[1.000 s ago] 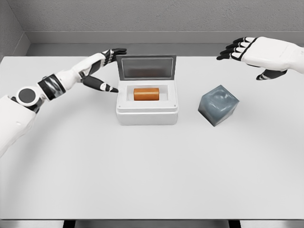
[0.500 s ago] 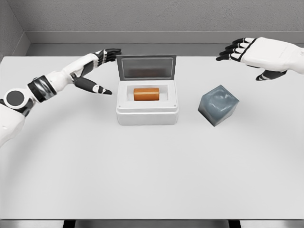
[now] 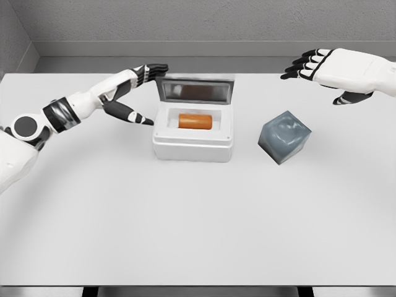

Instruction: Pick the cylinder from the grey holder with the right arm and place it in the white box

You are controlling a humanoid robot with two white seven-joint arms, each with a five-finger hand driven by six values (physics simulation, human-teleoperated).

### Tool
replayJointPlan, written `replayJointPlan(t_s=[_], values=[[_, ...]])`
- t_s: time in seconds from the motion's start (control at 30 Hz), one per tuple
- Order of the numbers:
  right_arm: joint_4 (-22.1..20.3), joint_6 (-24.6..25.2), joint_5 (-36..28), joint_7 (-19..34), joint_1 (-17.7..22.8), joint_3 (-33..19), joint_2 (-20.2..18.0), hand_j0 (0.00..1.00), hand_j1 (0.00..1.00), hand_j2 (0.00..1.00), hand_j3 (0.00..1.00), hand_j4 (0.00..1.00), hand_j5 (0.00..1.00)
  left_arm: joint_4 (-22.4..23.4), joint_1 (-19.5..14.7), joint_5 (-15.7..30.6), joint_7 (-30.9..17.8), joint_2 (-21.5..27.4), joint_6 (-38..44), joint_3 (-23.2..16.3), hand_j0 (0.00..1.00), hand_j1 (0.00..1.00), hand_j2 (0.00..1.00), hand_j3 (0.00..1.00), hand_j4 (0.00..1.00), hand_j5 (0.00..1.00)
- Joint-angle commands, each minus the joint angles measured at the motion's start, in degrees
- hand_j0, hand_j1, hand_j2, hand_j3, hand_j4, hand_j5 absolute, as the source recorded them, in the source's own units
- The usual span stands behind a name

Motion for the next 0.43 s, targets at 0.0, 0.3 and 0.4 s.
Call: replayJointPlan(t_s=[0.0,0.3,0.4], values=[[-0.1,0.2,-0.3,0.0,0.0,-0.1,-0.1,1.00,1.00,1.00,1.00,1.00,1.00,-1.3,0.0,0.4,-0.5,0.3,0.0,0.0,1.00,1.00,1.00,1.00,1.00,1.00],[-0.1,0.2,-0.2,0.0,0.2,-0.1,-0.3,1.00,1.00,1.00,1.00,1.00,1.00,2.5,-0.1,0.9,-0.4,1.7,0.0,0.7,1.00,1.00,1.00,1.00,1.00,1.00],[-0.1,0.2,-0.3,0.0,0.1,-0.1,-0.4,1.00,1.00,1.00,1.00,1.00,1.00,4.5,-0.2,0.9,-0.4,1.7,0.0,0.8,1.00,1.00,1.00,1.00,1.00,1.00]])
